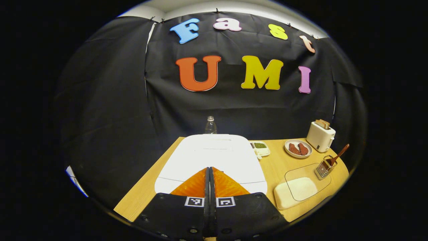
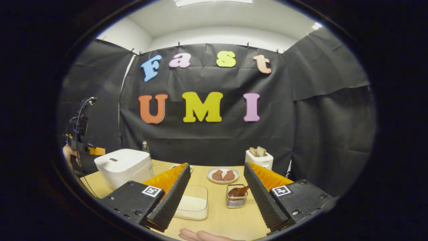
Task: Close the left gripper, press the button to open the rice cooker; take a wooden spoon from the chopstick holder with the right hand, scoop a spoonful of rice and pour it into the rice cooker, then put the wooden spoon back into the chopstick holder.
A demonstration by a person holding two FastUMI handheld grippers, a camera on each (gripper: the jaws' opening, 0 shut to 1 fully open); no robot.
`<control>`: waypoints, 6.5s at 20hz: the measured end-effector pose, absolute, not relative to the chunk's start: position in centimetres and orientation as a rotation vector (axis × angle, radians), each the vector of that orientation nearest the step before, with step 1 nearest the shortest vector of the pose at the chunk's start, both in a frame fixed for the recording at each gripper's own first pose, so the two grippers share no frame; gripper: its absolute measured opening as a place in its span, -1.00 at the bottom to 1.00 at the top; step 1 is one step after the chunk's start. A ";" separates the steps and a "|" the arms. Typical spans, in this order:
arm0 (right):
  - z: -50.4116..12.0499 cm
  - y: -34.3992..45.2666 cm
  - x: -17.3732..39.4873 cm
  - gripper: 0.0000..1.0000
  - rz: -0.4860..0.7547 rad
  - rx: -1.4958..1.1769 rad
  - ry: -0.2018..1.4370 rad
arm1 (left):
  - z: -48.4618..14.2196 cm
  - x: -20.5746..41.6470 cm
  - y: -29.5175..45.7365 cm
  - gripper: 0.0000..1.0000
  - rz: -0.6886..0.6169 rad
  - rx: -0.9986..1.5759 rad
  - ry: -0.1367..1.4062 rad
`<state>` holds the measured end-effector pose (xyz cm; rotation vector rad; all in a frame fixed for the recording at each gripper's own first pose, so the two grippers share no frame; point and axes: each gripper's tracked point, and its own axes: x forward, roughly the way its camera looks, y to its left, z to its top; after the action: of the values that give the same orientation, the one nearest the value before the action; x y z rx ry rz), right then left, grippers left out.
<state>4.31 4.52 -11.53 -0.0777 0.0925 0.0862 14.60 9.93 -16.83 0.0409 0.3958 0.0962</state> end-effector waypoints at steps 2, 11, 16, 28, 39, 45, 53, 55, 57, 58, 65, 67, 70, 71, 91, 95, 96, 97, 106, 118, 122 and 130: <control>-12.1 4.2 4.7 1.00 0.080 -0.082 0.099 | -17.6 16.1 10.5 -1.00 0.110 0.069 0.420; -15.8 2.0 6.1 1.00 0.043 -0.026 0.156 | -20.4 17.7 11.3 -1.00 0.157 0.056 0.514; -17.2 2.0 6.2 1.00 0.054 -0.026 0.185 | -20.6 17.0 10.9 -1.00 0.195 0.092 0.545; -18.2 1.8 4.7 0.99 0.049 -0.023 0.219 | -20.8 17.0 10.7 -1.00 0.235 0.053 0.479; -16.8 0.5 2.2 0.99 0.011 -0.049 0.183 | -10.2 10.5 8.8 0.56 0.220 0.033 0.198; -16.9 -0.6 2.0 1.00 -0.023 -0.023 0.174 | -10.1 5.2 7.5 0.89 0.175 0.094 0.178; -17.4 -3.3 5.4 0.99 -0.072 0.007 0.150 | -9.7 0.1 5.3 0.88 0.072 0.018 0.115; -17.9 -3.9 6.6 0.99 -0.082 0.044 0.152 | -10.0 -1.1 4.5 0.87 0.054 0.008 0.095; -18.9 -4.5 8.0 0.97 -0.085 0.054 0.180 | -10.8 -1.8 3.6 0.88 0.025 0.003 0.088; -19.2 -4.9 8.7 0.97 -0.090 0.054 0.186 | -11.1 -2.0 3.3 0.88 0.015 0.002 0.086; -21.5 -5.6 13.1 1.00 -0.095 0.115 0.180 | -14.0 -2.2 -0.2 0.88 -0.083 0.000 0.110; -23.2 -5.9 14.2 1.00 -0.094 0.117 0.222 | -14.9 -2.3 -0.6 0.89 -0.088 0.023 0.115; -25.0 -6.3 15.8 1.00 -0.097 0.125 0.261 | -16.4 -2.6 -1.4 0.89 -0.100 0.041 0.127; -25.7 -6.6 16.4 1.00 -0.102 0.127 0.271 | -17.0 -2.9 -1.7 0.89 -0.108 0.040 0.134; -29.2 -6.0 23.0 -0.50 -0.008 0.143 0.272 | -21.5 -4.7 0.1 0.89 -0.103 -0.056 0.238; -27.1 -4.4 22.8 -0.58 0.001 0.093 0.257 | -21.5 -5.2 0.3 0.88 -0.108 -0.052 0.231; -26.1 -3.9 22.6 -0.58 0.008 0.083 0.238 | -21.4 -5.5 0.4 0.88 -0.107 -0.051 0.229; -25.4 -3.7 22.7 -0.58 0.007 0.071 0.220 | -21.4 -5.6 0.5 0.88 -0.105 -0.050 0.229; -17.0 1.9 18.9 -0.58 0.077 0.019 0.066 | -20.7 -7.2 0.6 0.87 -0.115 -0.057 0.206; -20.9 13.8 16.5 -0.57 0.258 -0.057 0.147 | -19.0 -9.3 2.9 0.86 -0.065 -0.003 0.156; -26.1 14.8 17.2 -0.57 0.263 -0.101 0.266 | -17.8 -9.8 4.1 0.86 -0.030 0.029 0.120; -31.5 13.0 17.2 -0.57 0.172 -0.046 0.392 | -15.9 -10.7 5.2 0.87 -0.006 0.011 0.068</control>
<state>17.17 13.01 -31.46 -0.0456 0.3921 0.1718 -10.69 5.20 -15.94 0.0109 0.0678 -0.0056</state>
